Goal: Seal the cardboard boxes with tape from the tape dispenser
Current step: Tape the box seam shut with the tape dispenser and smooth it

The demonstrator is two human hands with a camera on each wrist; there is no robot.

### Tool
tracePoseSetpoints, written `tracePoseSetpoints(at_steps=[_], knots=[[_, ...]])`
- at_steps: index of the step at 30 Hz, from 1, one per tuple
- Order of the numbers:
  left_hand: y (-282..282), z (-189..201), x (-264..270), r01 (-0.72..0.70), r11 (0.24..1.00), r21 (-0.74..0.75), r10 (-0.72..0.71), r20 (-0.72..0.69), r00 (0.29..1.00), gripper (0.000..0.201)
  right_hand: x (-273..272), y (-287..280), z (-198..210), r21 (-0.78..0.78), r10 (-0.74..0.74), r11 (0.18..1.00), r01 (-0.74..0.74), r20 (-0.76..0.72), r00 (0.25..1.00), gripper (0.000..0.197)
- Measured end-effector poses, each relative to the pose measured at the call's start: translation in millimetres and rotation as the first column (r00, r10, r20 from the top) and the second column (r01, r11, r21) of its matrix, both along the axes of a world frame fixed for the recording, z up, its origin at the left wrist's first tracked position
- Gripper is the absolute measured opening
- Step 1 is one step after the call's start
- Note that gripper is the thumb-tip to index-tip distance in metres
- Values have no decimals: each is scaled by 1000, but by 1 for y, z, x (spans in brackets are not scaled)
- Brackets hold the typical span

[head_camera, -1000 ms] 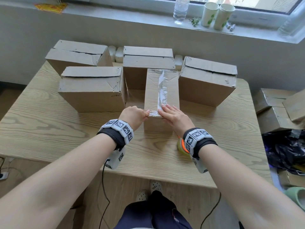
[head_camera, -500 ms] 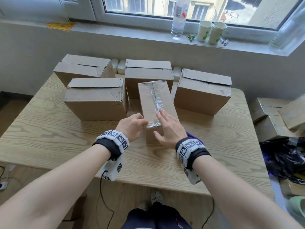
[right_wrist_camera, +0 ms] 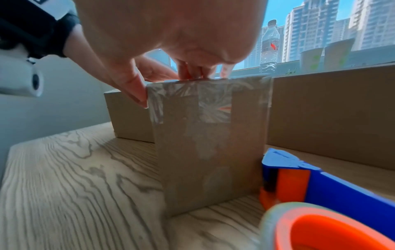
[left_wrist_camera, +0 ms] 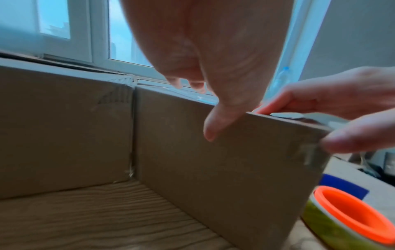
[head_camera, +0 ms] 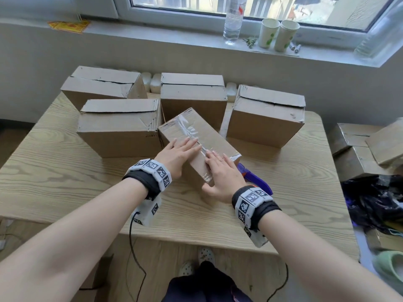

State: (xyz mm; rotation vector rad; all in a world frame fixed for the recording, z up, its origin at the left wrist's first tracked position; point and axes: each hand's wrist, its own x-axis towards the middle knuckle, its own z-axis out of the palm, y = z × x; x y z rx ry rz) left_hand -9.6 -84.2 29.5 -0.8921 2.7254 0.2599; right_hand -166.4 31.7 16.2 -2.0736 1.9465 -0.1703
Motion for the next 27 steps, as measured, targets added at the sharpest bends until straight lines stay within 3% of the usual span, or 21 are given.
tracePoseSetpoints(at_steps=[4,8,14,18,22,27], knots=[[4,-5,-5,60,998,19,-61,55,997,92,-20,8,4,11,69,998,-69,1,998,74],[7,-9,-10,53,998,37,-54,21,998,93,-33,12,6,12,37,999,-37,41,998,69],[-8,-7,-3,-168,985,-42,168,-12,986,94,-64,15,-4,-94,-199,973,209,107,974,58],[-15,-3,-2,-322,939,122,330,-52,942,96,-74,19,-4,-56,-277,956,287,142,950,60],[-16,0,-5,-391,882,262,434,-129,892,84,-72,15,-1,64,-406,913,403,242,881,69],[4,5,9,-404,908,112,414,-90,906,69,-73,1,3,88,-432,901,424,272,860,61]])
